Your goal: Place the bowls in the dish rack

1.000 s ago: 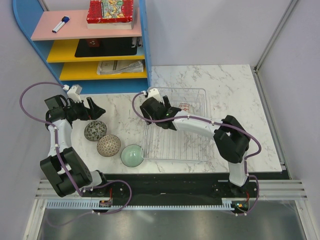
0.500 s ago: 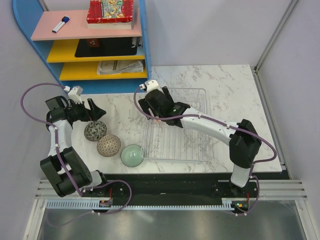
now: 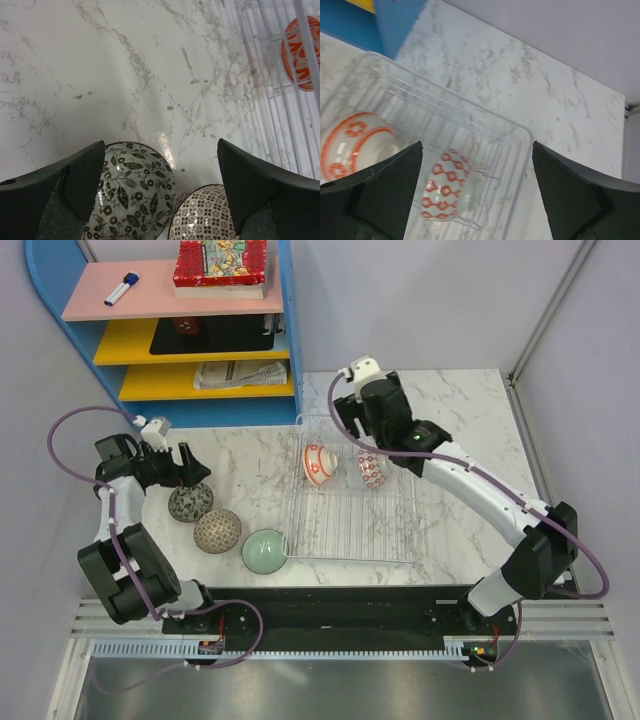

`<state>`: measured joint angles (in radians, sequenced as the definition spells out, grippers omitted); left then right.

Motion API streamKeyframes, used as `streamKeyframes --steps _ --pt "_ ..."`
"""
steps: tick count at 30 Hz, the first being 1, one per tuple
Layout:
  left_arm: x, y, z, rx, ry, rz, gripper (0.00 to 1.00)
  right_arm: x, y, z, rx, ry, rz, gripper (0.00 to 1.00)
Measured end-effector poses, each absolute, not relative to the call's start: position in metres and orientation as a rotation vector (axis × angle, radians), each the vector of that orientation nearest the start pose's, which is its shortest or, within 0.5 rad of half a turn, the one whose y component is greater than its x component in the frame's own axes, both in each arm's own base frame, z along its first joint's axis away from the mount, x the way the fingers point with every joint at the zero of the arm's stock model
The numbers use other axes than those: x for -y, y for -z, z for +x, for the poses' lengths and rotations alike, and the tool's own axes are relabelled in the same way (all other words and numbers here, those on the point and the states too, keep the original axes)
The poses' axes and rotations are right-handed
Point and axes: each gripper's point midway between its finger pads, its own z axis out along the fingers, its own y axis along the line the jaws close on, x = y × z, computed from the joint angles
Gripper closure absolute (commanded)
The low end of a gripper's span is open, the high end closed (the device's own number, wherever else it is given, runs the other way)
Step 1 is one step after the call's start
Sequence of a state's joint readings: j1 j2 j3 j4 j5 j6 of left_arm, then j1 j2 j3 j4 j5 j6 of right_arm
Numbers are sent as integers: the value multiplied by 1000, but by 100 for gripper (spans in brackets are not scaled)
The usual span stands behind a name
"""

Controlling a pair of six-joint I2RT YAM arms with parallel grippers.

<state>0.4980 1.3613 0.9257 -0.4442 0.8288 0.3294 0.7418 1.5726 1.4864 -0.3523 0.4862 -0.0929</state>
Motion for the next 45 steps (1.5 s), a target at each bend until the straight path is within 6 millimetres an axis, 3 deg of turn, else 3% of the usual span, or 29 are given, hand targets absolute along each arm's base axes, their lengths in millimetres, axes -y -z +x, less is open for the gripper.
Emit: streamKeyframes --steps 3,7,11,13,19,24,27,39,45 --pt "-51 -130 331 -2205 515 145 0 -197 -273 408 -1931 144 -445 3" --pt "-59 -116 331 -2252 468 138 0 -138 -244 418 -2020 239 -383 3" --pt "-63 -106 330 -2282 453 138 0 -104 -208 421 -2108 295 -353 3" --pt "-64 -104 330 -2289 456 139 0 -98 -197 426 -2131 311 -347 3" --pt "-63 -103 329 -2291 456 146 0 -99 -147 456 -2221 345 -365 3" --pt "-63 -103 329 -2291 458 149 0 -110 -128 487 -2236 355 -362 3" --pt "-63 -103 329 -2291 460 150 0 -115 -124 505 -2221 362 -344 3" --pt "-62 -104 329 -2287 467 152 0 -127 -125 549 -2177 396 -292 3" --pt "-62 -103 329 -2289 468 152 0 -126 -126 556 -2161 411 -257 3"
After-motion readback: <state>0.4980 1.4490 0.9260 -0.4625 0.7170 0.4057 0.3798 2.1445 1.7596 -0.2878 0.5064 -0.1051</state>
